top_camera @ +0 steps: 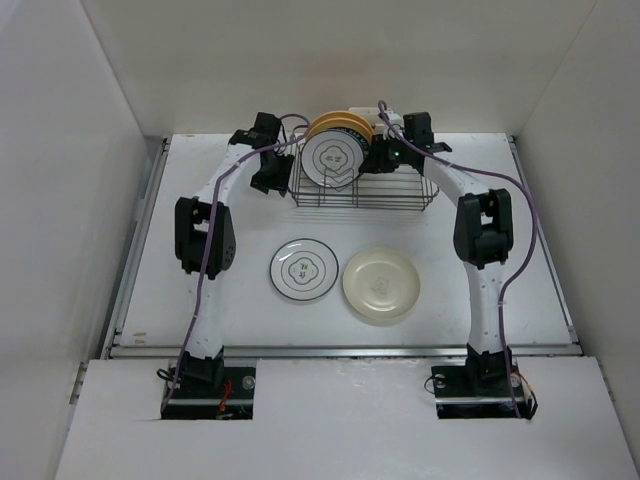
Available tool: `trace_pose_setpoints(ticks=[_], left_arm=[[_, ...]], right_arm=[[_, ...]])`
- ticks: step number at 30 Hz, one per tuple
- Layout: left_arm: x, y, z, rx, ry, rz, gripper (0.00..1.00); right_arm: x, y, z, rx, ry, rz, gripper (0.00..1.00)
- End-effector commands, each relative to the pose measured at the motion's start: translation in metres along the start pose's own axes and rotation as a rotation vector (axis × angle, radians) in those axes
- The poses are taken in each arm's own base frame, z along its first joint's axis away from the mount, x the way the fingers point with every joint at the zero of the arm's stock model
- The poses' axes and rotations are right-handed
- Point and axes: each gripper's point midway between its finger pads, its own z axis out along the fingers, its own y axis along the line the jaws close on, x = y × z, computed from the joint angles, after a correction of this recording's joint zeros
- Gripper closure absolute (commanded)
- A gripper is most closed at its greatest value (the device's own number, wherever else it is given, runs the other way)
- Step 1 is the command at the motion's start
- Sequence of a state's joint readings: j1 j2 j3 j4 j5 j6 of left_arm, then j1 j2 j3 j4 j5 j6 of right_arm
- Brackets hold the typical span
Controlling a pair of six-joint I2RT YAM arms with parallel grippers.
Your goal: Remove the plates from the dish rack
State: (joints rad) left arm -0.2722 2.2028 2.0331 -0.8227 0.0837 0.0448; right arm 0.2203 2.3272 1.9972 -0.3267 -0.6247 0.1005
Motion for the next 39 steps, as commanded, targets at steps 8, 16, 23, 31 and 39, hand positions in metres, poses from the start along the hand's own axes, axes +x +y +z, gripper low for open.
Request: trace_pose_setpoints(ticks=[8, 16, 23, 31, 39], left_arm=[[-0.053, -0.011, 0.002, 0.023, -0.175, -0.131, 0.54], [-0.06, -0.026, -0.038, 0.129, -0.209, -0.078, 0.44], [-0.057, -0.045, -0.007, 0.234, -0.142, -0.134, 0.37], [-0.065, -0.057, -0.009, 0.276, -0.159, -0.112, 0.38], [-0.069, -0.008, -0.047, 0.189, -0.203, -0.156, 0.38]], right_arm=[[-0.023, 0.002, 0.0, -0.019, -0.077, -0.002, 0.45], [-0.049, -0.004, -0.004, 0.036, -0.135, -0.065, 0.3], [-0.048, -0.013, 0.009, 0.035, -0.14, -0.054, 0.4], [-0.034, -0.021, 0.008, 0.045, -0.119, -0.023, 0.77], [-0.059, -0.006, -0.014, 0.055, -0.17, -0.087, 1.0]])
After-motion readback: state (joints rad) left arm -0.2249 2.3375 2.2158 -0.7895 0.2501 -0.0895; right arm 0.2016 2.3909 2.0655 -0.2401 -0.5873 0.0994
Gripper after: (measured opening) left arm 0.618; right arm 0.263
